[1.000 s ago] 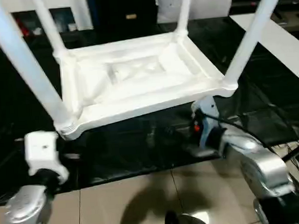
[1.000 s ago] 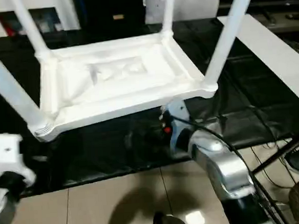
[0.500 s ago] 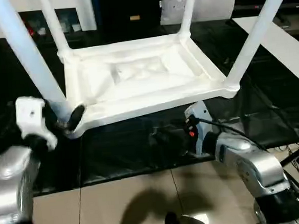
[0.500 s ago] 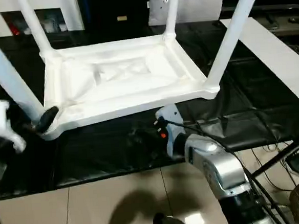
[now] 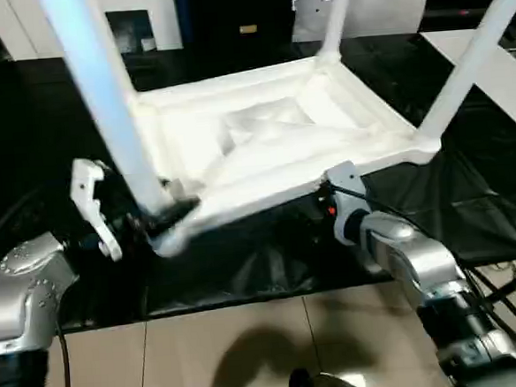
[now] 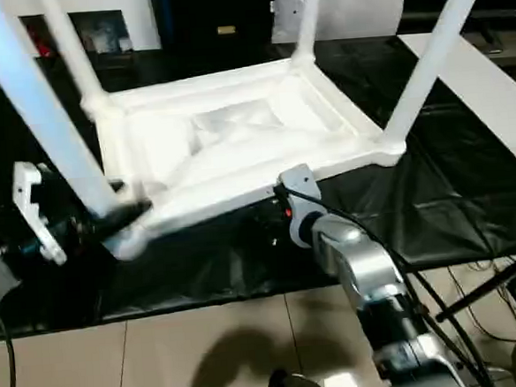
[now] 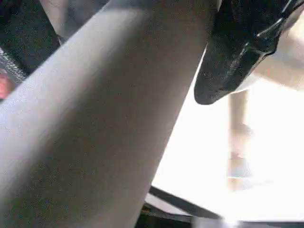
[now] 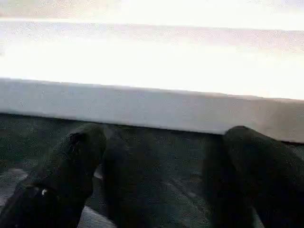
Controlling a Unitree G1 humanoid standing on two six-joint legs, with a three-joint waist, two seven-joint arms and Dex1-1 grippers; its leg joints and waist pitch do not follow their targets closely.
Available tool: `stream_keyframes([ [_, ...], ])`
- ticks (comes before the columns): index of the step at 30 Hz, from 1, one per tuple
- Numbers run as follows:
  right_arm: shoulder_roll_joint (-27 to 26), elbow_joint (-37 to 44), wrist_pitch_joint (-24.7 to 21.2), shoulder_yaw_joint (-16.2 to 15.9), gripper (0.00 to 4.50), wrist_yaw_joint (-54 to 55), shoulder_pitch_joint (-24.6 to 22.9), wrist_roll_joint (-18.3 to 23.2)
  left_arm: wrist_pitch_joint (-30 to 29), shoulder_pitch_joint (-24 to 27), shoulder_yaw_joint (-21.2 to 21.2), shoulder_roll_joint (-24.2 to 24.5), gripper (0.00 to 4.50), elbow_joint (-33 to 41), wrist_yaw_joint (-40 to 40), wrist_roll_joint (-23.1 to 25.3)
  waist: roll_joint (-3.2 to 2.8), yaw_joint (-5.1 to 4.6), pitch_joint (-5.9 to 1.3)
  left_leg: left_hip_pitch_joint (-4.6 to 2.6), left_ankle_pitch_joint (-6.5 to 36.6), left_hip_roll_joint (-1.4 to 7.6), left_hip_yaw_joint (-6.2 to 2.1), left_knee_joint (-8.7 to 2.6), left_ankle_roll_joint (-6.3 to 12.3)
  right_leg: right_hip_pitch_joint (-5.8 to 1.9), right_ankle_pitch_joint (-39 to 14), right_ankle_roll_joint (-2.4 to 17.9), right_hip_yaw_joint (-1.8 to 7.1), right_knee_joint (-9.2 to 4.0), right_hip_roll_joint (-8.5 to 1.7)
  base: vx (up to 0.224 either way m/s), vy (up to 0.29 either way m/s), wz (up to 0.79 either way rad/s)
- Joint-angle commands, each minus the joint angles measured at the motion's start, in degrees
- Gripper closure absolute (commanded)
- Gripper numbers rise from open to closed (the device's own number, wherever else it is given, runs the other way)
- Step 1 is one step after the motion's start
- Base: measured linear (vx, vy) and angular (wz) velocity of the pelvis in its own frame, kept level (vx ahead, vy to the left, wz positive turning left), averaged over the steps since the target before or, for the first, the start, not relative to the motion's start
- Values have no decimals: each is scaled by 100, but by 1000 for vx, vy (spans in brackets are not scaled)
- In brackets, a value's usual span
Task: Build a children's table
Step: Rotate table base
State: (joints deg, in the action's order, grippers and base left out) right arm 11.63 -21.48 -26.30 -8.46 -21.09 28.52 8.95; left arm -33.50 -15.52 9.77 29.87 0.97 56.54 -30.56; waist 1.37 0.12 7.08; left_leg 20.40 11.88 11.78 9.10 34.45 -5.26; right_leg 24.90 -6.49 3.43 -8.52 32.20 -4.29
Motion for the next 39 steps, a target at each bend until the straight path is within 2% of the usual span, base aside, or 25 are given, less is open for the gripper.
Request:
stream_keyframes([
  [1,-125,-358,283,4,0,-23,274,-81,-256,179,-442,25,5,693,248,-247,-103,-26,-433,-22,833,107,20,-402,283,-461,-2094,776,401,-334,-364,0,0,0],
  [2,-125,-358,283,4,0,-23,274,-81,-256,179,-442,25,5,693,248,-247,-112,-27,-440,-32,858,129,11,-400,260,-449,-2103,802,405,-299,-388,0,0,0],
  [3,-173,-472,361,-6,0,-26,354,-92,-314,239,-550,19,5,868,251,-269,-95,-65,-406,11,921,103,13,-408,267,-472,-2294,704,387,-344,-361,0,0,0],
  [4,-218,-583,445,-18,0,-28,422,-111,-384,281,-629,-1,5,1016,244,-293,-92,-87,-400,-14,1020,110,13,-406,261,-455,-2474,640,387,-363,-366,0,0,0],
  [5,-294,-702,521,-67,0,-64,517,-130,-493,319,-797,-134,5,1286,106,-318,-49,-128,-391,17,1024,91,9,-404,264,-468,-2603,542,375,-374,-354,0,0,0],
  [6,-335,-773,571,-95,0,-89,565,-144,-569,334,-886,-201,5,1425,34,-355,-62,-144,-388,19,1030,93,4,-400,260,-468,-2667,512,370,-377,-357,0,0,0],
  [8,-431,-917,661,-173,0,-130,682,-188,-596,303,-1158,-495,5,1656,-241,-327,-30,-180,-379,28,1056,68,13,-379,277,-459,-2951,343,349,-432,-352,0,0,0],
  [10,-471,-994,725,-191,0,-164,731,-227,-633,277,-1238,-605,5,1715,-349,-348,-33,-234,-379,41,1033,58,4,-368,307,-451,-3005,252,327,-449,-336,0,0,0],
  [11,-518,-1065,768,-180,0,-138,787,-251,-681,224,-1364,-757,5,1772,-464,-361,4,-278,-387,52,1045,51,11,-358,333,-447,-3015,190,323,-461,-328,0,0,0],
  [15,-598,-1289,931,-169,0,-146,915,-312,-672,61,-1611,-1148,5,1773,-756,-275,-9,-345,-409,64,978,35,9,-334,396,-443,-2950,155,306,-454,-313,0,0,0],
  [18,-623,-1414,1060,-142,0,-247,961,-356,-561,-137,-1849,-1504,5,1593,-921,-58,-5,-381,-445,75,833,51,14,-325,479,-446,-2685,221,309,-424,-308,0,0,0],
  [19,-623,-1437,1106,-132,0,-290,951,-378,-546,-232,-1935,-1660,5,1529,-1007,-13,-30,-371,-460,73,763,54,18,-317,520,-450,-2541,278,314,-406,-306,0,0,0],
  [20,-621,-1438,1113,-131,0,-297,946,-381,-542,-253,-1953,-1691,5,1515,-1028,-6,-17,-375,-458,89,727,58,19,-319,539,-458,-2479,302,314,-404,-306,0,0,0],
  [21,-594,-1406,1121,-135,0,-299,903,-389,-534,-325,-1965,-1811,5,1463,-1091,-16,-38,-363,-485,107,613,66,6,-317,567,-487,-2257,384,318,-357,-313,0,0,0],
  [23,-513,-1343,1138,-107,0,-288,788,-417,-405,-501,-2016,-2021,5,1285,-1261,94,-22,-357,-494,100,541,67,22,-312,649,-477,-1974,531,327,-351,-297,0,0,0],
  [24,-497,-1330,1136,-101,0,-284,766,-421,-370,-533,-2028,-2049,5,1246,-1289,129,-16,-357,-492,112,546,69,18,-313,664,-489,-1959,540,326,-346,-303,0,0,0],
  [25,-390,-1238,1145,-55,0,-243,645,-462,-134,-664,-2038,-2121,5,997,-1455,361,-53,-344,-497,104,562,71,15,-310,670,-493,-1970,566,322,-337,-308,0,0,0],
  [27,-286,-1122,1143,8,0,-230,521,-487,174,-778,-2052,-2134,5,731,-1629,664,-46,-324,-491,80,675,55,28,-306,694,-477,-2141,451,307,-404,-281,0,0,0],
  [29,-186,-1017,1155,126,0,-221,395,-470,289,-841,-2005,-2150,5,585,-1665,766,-42,-299,-505,90,747,36,30,-299,642,-497,-2398,294,290,-450,-294,0,0,0],
  [32,20,-729,1164,291,0,-277,146,-406,375,-898,-1990,-2068,5,476,-1589,819,-40,-254,-518,75,720,46,29,-301,618,-489,-2461,233,291,-450,-292,0,0,0],
  [34,118,-548,1152,311,0,-383,34,-369,342,-913,-1984,-1996,5,465,-1503,792,-53,-199,-534,62,692,66,23,-304,618,-489,-2351,265,290,-429,-288,0,0,0],
  [35,234,-304,1136,307,0,-564,-101,-310,312,-923,-1980,-1897,5,467,-1370,750,-48,-200,-526,73,700,80,13,-315,610,-489,-2336,323,286,-411,-295,0,0,0],
  [39,650,522,1059,301,0,-1218,-549,-55,381,-951,-1991,-1382,5,330,-649,638,-40,-120,-538,54,715,63,21,-315,675,-498,-2405,227,306,-427,-304,0,0,0],
])
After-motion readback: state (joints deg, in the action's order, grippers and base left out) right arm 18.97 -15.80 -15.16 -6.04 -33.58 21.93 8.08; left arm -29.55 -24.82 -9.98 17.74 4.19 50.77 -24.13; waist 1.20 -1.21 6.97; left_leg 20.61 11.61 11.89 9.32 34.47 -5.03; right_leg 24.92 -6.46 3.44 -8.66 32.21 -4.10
